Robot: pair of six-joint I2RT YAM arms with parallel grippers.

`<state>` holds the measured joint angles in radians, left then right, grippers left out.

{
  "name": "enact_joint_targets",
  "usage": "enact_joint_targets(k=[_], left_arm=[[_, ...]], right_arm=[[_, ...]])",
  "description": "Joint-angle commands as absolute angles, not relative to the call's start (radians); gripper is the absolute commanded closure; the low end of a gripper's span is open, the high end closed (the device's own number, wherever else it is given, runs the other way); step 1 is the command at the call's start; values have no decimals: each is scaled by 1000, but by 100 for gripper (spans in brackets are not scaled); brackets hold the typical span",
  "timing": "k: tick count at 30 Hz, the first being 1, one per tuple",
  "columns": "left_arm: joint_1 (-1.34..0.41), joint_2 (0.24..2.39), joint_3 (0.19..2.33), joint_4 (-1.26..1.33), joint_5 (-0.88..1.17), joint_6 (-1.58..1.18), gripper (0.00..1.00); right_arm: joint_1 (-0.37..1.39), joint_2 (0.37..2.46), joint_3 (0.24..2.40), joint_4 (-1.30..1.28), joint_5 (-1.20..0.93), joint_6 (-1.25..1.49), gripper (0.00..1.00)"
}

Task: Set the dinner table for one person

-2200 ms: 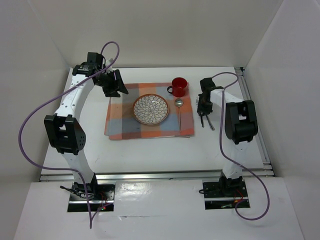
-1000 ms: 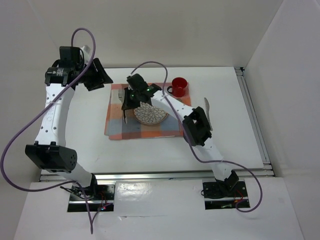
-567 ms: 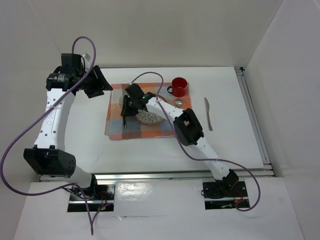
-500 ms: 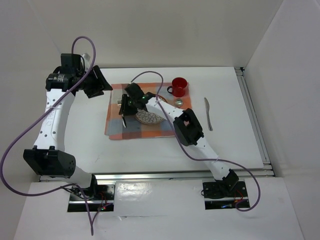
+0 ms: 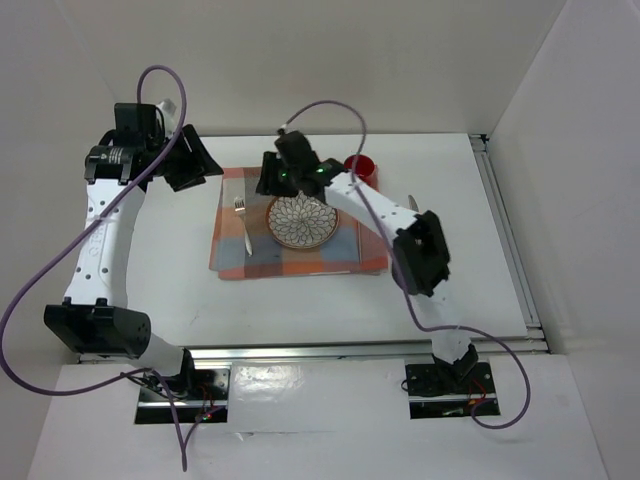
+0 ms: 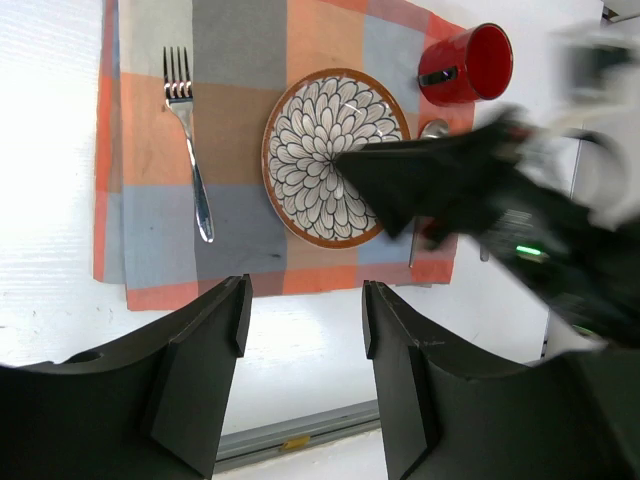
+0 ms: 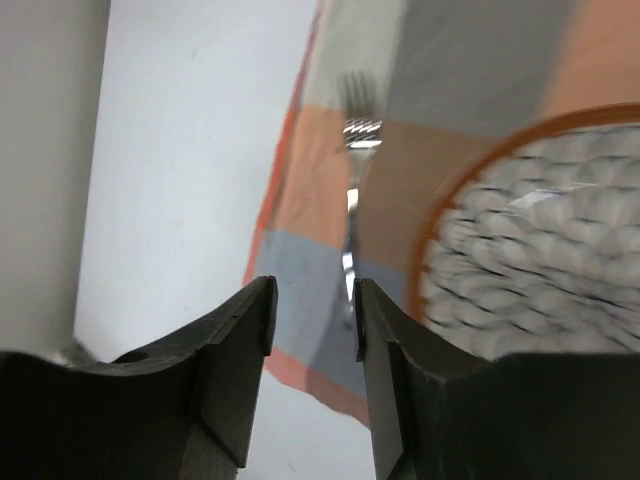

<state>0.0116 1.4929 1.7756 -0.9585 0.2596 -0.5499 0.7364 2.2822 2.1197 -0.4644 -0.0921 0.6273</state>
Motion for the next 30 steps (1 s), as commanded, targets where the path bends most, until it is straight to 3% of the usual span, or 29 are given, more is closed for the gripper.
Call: enact_joint_targets(k=[1, 6, 8, 12, 17, 23, 27, 30], left_arm=[[17, 1451, 1812, -946, 279, -534, 36], [17, 1451, 1776, -946, 279, -525, 36], [17, 1441, 1740, -934, 258, -525, 36], [17, 1390, 1648, -844, 244, -555, 37], [17, 1403, 1647, -833, 273, -565, 37], [17, 1424, 1638, -833, 284, -574, 37], [17, 1433, 1638, -822, 293, -583, 37], [17, 1442, 1638, -822, 293, -583, 37]], right_arm=[[657, 2036, 1906, -521, 185, 503, 45], [345, 1774, 1533, -618, 293, 494, 37], [254, 1735, 1426, -618, 252, 442, 27], [138, 1793, 1402, -650, 140, 325, 19], [129, 1936, 1454, -712, 198, 299, 24], [71, 1959, 1398, -660, 135, 299, 33], [51, 1970, 1374, -647, 114, 299, 33], [32, 1979, 1345, -624, 68, 287, 43]])
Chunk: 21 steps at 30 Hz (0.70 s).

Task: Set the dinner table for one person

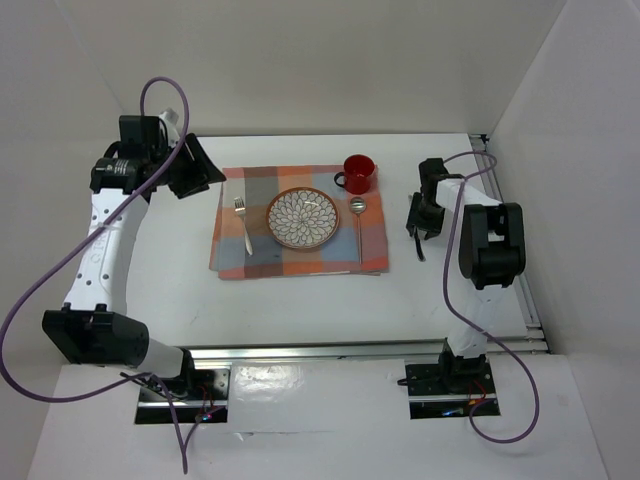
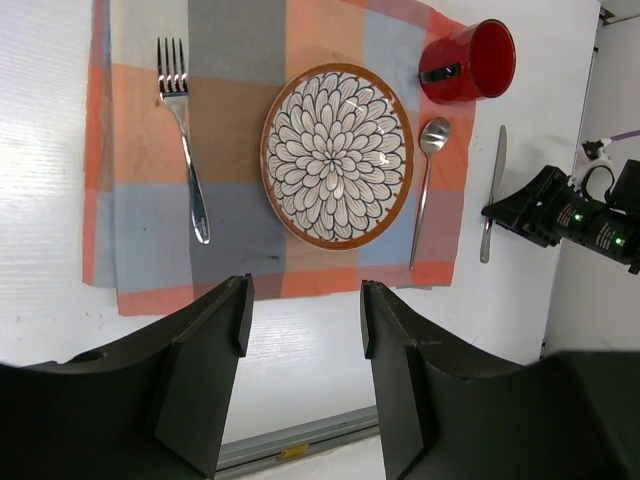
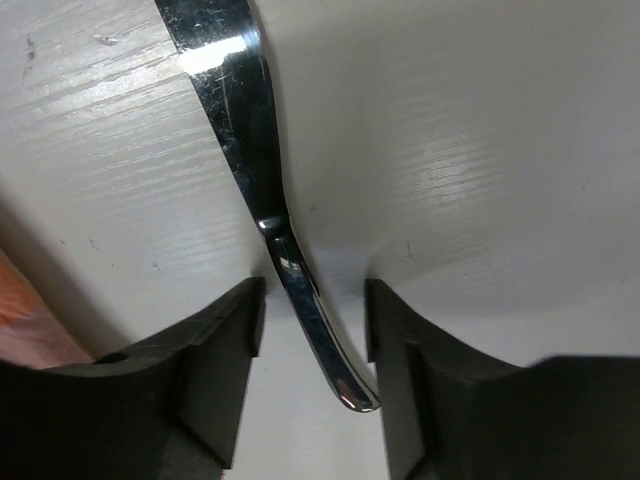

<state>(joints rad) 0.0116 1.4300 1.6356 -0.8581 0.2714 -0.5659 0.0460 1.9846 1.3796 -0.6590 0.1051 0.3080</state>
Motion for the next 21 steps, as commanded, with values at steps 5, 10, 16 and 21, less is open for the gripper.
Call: enact_joint_targets(k=[5, 10, 16, 21], left_arm=[[17, 1462, 1638, -801, 314, -594, 37], [17, 1462, 1660, -801, 324, -603, 37], [17, 1471, 1660, -801, 336, -603, 37], [17, 1480, 1660, -790, 360, -614, 37]], right_arm=[[23, 2039, 1359, -610, 76, 291, 71], [32, 2039, 1359, -611, 130, 314, 88], [32, 1951, 1370, -621, 156, 325, 95], [72, 1907, 1417, -660, 147, 334, 96]])
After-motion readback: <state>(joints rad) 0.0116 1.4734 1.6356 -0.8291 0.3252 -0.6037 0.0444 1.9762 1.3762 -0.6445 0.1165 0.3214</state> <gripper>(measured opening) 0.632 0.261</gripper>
